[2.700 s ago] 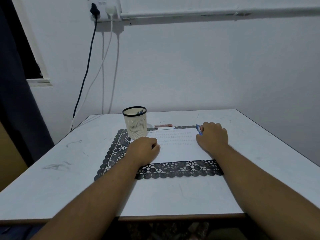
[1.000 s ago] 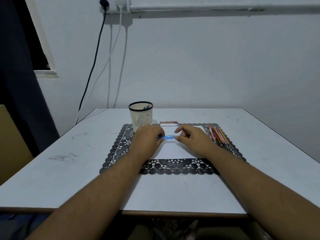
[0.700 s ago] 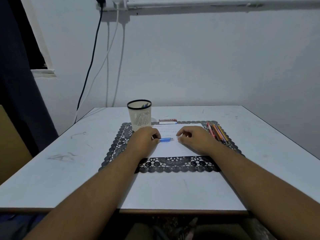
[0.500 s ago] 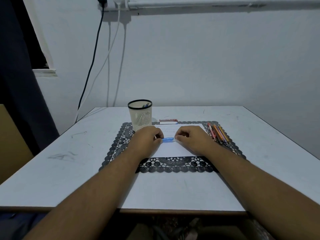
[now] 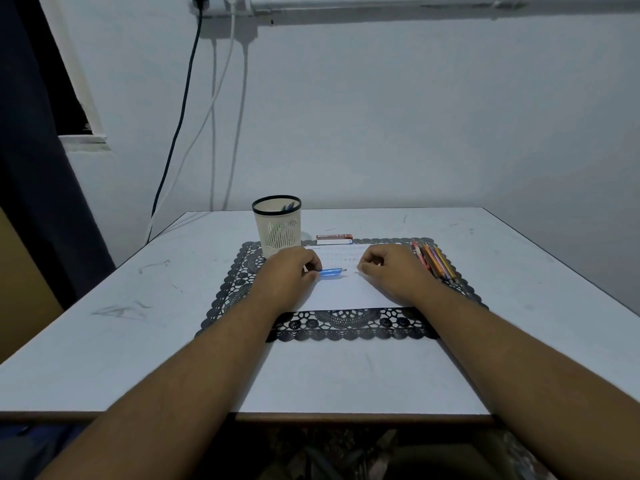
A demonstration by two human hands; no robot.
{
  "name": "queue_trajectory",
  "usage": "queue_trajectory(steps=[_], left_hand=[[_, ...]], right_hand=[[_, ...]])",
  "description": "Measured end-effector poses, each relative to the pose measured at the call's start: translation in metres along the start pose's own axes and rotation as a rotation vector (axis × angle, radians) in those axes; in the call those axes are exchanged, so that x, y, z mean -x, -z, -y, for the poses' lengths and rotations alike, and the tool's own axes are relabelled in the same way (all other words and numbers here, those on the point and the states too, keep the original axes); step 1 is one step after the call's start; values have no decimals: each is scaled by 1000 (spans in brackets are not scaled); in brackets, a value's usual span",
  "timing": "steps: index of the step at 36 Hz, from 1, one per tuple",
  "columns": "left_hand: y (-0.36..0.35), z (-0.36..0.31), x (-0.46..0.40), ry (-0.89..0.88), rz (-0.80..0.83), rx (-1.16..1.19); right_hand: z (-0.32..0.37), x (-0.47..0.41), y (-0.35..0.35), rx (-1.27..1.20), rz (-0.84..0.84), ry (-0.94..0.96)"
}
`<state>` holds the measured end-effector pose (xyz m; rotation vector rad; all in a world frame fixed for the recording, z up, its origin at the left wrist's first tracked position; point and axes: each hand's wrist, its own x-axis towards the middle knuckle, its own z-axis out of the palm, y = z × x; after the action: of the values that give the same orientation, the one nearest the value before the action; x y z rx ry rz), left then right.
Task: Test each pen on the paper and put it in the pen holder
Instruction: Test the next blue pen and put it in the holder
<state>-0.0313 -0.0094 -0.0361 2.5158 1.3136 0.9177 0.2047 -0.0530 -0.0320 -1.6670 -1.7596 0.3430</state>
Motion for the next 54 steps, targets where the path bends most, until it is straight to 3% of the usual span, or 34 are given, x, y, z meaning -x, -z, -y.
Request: queue_trajectory(steps=[19, 28, 42, 54], left_hand=[[-3, -2, -4, -86, 78, -63], [-4, -2, -2, -84, 86, -67], [-5, 1, -3, -89, 78, -64], [-2, -1, -1, -44, 90, -14]], right_hand=[[3, -4, 0, -23, 57, 8], [5, 4, 8, -101, 182, 15], [5, 2, 7, -59, 186, 51], [-9, -2, 9, -77, 74, -17]])
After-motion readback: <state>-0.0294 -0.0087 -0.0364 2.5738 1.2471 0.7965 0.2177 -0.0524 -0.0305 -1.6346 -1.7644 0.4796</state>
